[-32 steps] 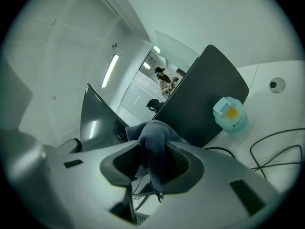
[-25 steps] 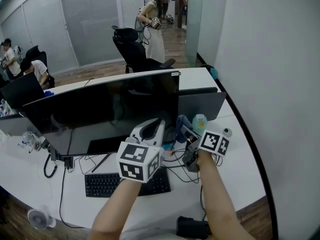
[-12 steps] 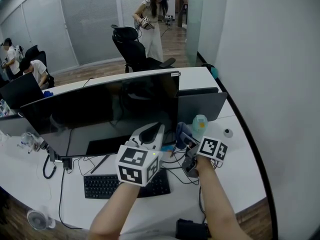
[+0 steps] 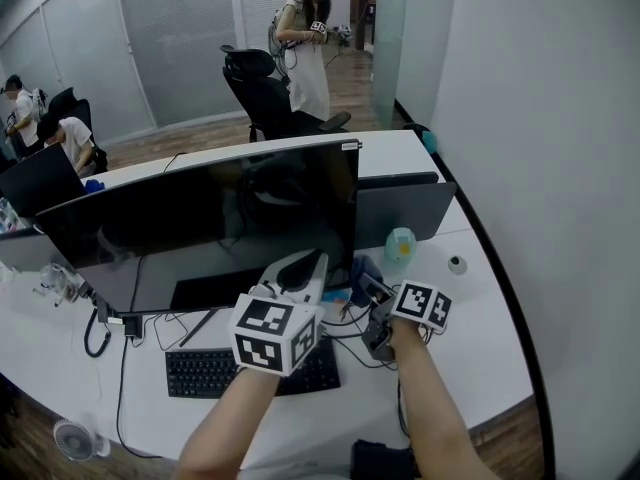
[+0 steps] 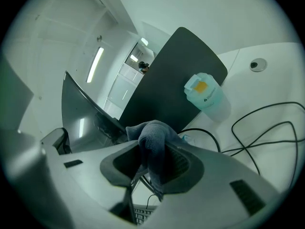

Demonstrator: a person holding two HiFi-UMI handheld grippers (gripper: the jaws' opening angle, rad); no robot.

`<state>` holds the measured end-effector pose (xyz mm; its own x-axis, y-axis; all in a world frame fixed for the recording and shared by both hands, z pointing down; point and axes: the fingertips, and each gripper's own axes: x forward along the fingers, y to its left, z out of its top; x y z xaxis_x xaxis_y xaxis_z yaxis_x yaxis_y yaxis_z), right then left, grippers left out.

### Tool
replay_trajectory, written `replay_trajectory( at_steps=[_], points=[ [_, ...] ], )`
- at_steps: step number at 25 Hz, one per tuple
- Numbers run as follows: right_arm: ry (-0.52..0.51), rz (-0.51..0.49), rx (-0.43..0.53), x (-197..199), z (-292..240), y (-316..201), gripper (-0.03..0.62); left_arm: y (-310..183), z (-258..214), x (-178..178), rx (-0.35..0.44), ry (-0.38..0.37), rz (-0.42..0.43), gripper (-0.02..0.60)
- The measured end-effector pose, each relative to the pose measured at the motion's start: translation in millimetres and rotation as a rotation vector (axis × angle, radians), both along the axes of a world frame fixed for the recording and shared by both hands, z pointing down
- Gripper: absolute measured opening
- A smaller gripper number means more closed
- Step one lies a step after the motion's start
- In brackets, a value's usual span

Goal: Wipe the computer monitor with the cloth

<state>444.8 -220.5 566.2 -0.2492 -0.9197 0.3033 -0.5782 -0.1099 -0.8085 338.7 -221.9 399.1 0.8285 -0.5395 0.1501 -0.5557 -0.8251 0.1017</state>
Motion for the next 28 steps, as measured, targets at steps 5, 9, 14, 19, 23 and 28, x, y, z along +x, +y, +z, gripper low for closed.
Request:
replay_trajectory(
  at_steps=[5,9,14,19,23,28],
  points=[
    [-0.016,0.009,-0.024,-0.8,15.4,1.3,0.124,-2.4,7.7,1.1,-0.014,-0.002,0.001,0.006],
    [-0.032,0.019,-0.047,-0.8,27.3,4.7,0.124,-3.5,13.5,1.9,-0.029,-0.003,0.000,0.006],
    [-0.045,0.034,-0.082,-2.9,43.0,11.4,0.124,-4.6,17.1,1.1,-0.040,0.001,0.001,0.006],
    [-0.062,0.038,-0.110,-8.7,56.7,19.6,0.124,-6.1,20.4,0.3,-0.053,0.008,-0.003,0.006],
    [-0.073,0.037,-0.121,-15.7,63.7,23.7,0.124,-5.0,21.4,0.2,-0.058,0.011,0.003,0.006],
    [-0.082,0.046,-0.129,-18.4,68.3,26.4,0.126,-4.9,23.3,-0.4,-0.063,0.016,0.008,0.006]
  ],
)
